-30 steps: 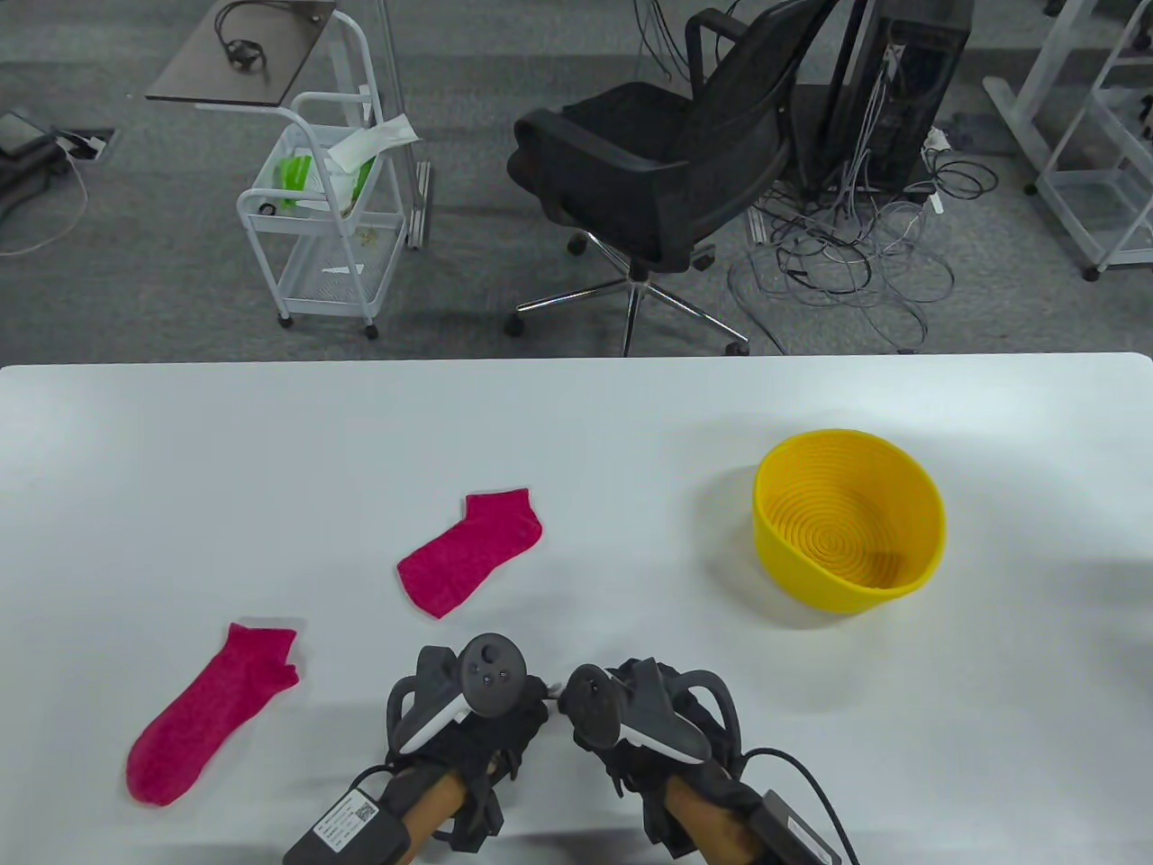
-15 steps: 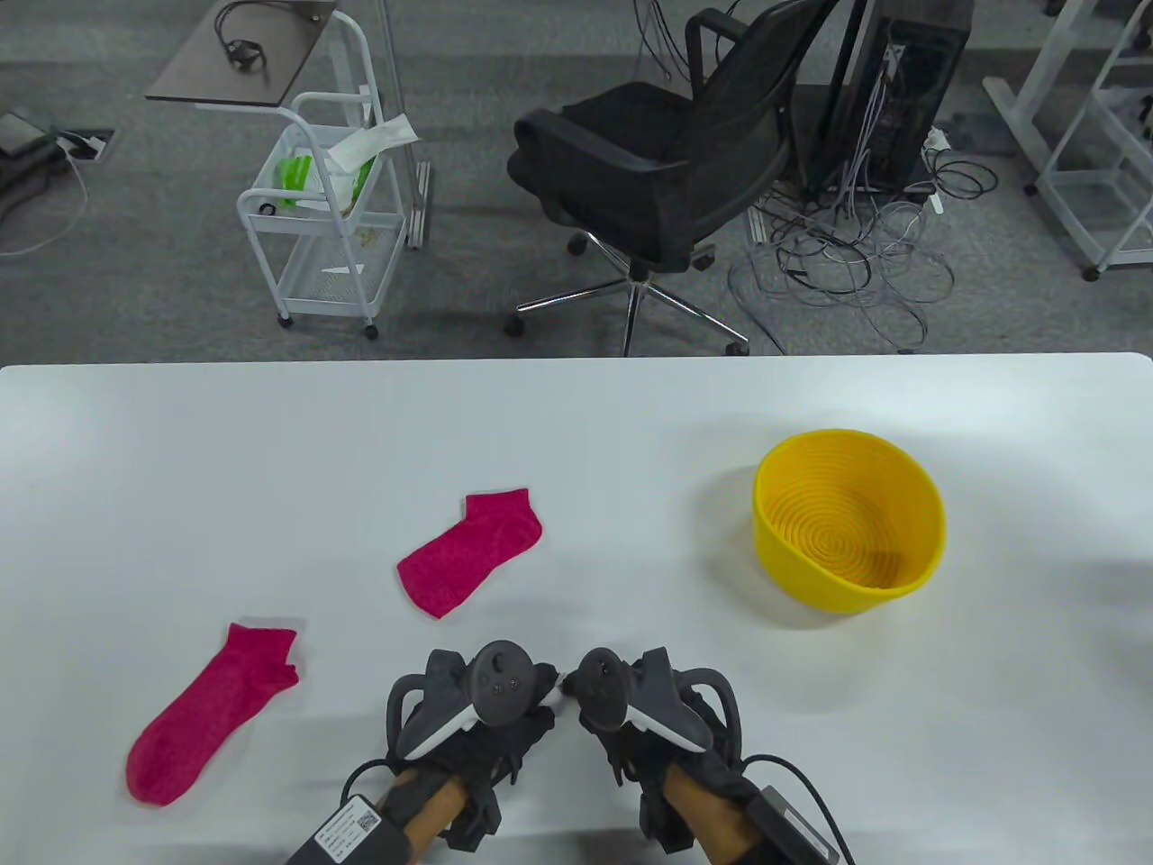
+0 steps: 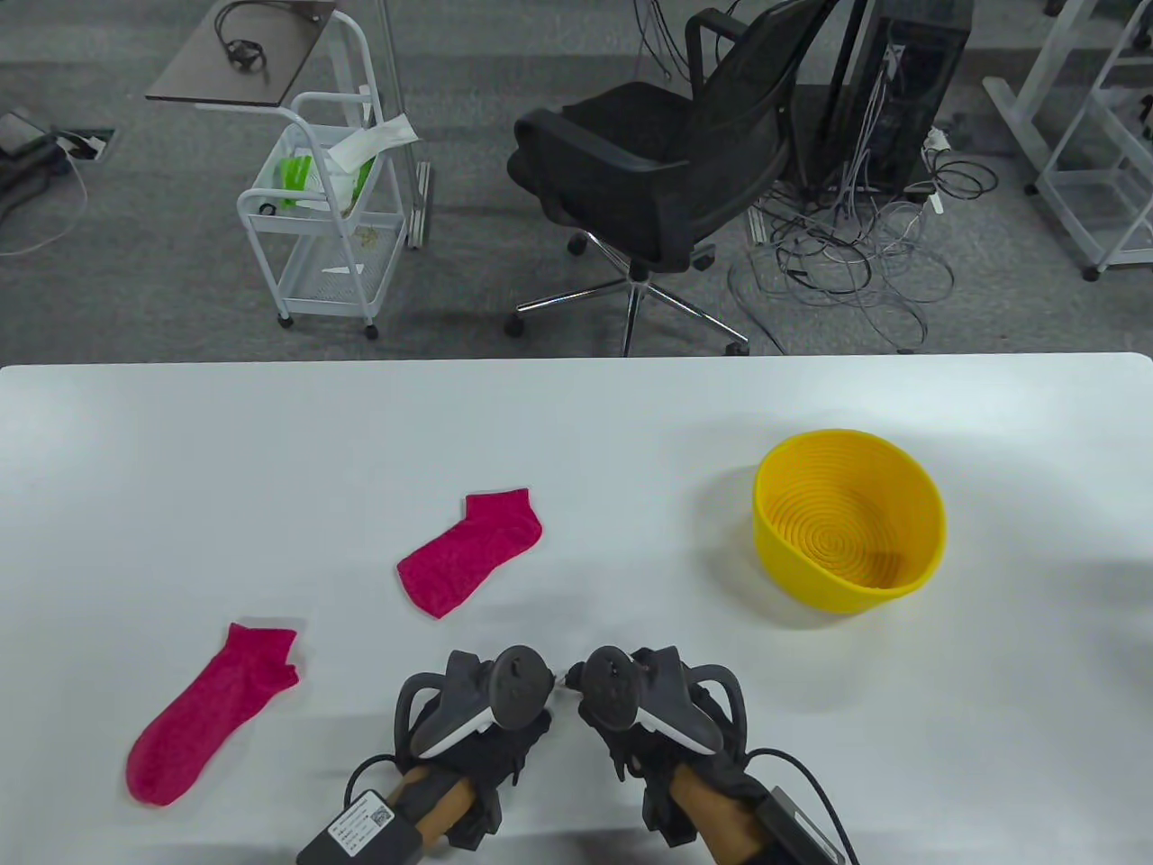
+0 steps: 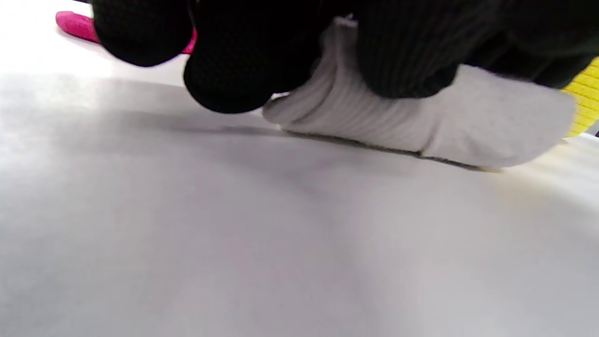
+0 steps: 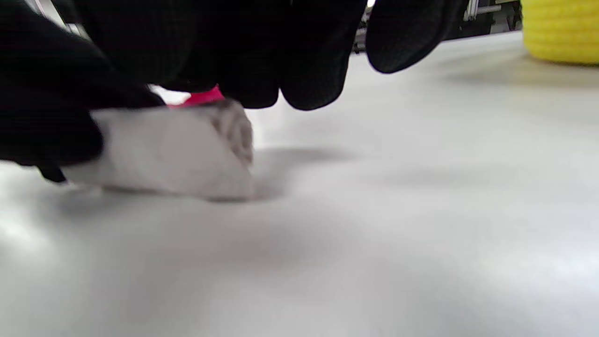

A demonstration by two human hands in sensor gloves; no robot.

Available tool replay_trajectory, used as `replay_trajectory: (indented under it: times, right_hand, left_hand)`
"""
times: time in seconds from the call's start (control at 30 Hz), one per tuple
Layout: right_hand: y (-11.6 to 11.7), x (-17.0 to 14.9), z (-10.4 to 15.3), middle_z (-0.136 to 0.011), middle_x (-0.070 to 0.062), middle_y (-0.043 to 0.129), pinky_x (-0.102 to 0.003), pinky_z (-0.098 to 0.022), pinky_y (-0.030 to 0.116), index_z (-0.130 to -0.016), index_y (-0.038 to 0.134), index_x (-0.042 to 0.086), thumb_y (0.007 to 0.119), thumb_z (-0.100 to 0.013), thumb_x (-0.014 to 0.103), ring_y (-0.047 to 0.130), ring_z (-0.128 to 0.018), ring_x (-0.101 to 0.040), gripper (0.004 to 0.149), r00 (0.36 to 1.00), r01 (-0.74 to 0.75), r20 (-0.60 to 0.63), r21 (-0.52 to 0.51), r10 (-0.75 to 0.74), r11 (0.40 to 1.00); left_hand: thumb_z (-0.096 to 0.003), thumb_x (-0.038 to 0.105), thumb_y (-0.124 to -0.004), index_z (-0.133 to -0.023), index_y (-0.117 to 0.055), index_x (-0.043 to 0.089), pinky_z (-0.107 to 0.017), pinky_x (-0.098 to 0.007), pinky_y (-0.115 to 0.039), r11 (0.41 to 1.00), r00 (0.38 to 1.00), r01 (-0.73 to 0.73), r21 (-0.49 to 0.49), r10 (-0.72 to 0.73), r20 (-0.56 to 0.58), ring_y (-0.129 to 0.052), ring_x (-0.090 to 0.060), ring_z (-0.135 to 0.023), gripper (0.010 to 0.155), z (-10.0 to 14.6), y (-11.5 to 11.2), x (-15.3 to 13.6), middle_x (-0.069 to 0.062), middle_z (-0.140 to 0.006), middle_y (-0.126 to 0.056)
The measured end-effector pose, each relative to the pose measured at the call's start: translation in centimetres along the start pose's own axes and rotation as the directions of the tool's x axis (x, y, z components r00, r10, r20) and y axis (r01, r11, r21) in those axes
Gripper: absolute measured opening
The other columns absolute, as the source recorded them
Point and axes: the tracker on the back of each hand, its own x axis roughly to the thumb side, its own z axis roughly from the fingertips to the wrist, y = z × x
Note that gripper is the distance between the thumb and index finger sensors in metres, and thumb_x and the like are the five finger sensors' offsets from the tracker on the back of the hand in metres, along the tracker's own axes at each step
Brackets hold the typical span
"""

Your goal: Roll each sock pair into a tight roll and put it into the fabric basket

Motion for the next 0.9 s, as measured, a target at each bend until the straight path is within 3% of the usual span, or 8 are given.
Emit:
replay_trajectory:
  times: [0.17,0.33,0.5,0.9]
  right_hand:
    - [-1.0,0.7,0.7,-0.090,0.012,0.088,-0.053,-0.067,0.069,-0.082,0.083,0.039,0.079,-0.041,0.048,0.089,-0.084,-0.017,0.043,0.999,0.004,0.053,-0.032,-0.003,0.999]
    - [-0.2,1.0,0.7,-0.091,0.011,0.088,-0.054,-0.067,0.068,-0.083,0.084,0.038,0.079,-0.041,0.049,0.088,-0.086,-0.018,0.043,0.997,-0.037,0.066,0.061,0.033,0.997]
    - [0.8,0.1,0.0,-0.096,0.012,0.083,-0.055,-0.068,0.066,-0.086,0.079,0.041,0.080,-0.041,0.050,0.085,-0.089,-0.019,0.046,1.000,-0.016,0.027,0.130,0.012,0.991]
    - [1.8,-0.3,-0.6,-0.098,0.012,0.079,-0.054,-0.069,0.066,-0.091,0.072,0.040,0.081,-0.040,0.048,0.083,-0.091,-0.018,0.052,1.000,-0.013,-0.013,0.136,0.015,0.991]
  left_hand:
    - [-0.0383,0.043,-0.078,-0.089,-0.081,0.024,-0.049,-0.046,-0.075,0.997,0.998,-0.062,-0.054,0.062,0.001,-0.093,-0.023,-0.059,0.054,0.0,0.0,-0.3,-0.007,-0.084,-0.083]
    - [-0.0386,0.044,-0.077,-0.089,-0.082,0.023,-0.048,-0.046,-0.076,0.992,0.995,-0.095,-0.086,0.095,0.000,-0.094,-0.023,-0.057,0.054,0.0,0.0,-0.5,-0.007,-0.083,-0.085]
    - [-0.0386,0.046,-0.076,-0.089,-0.081,0.023,-0.047,-0.047,-0.076,0.994,0.996,-0.091,-0.056,0.091,0.001,-0.095,-0.023,-0.056,0.056,0.1,-0.2,-0.5,-0.007,-0.082,-0.086]
    - [-0.0379,0.049,-0.075,-0.092,-0.079,0.029,-0.048,-0.048,-0.076,0.996,0.996,-0.088,-0.008,0.088,-0.019,-0.096,-0.025,-0.059,0.058,0.4,0.4,-0.7,-0.007,-0.086,-0.086]
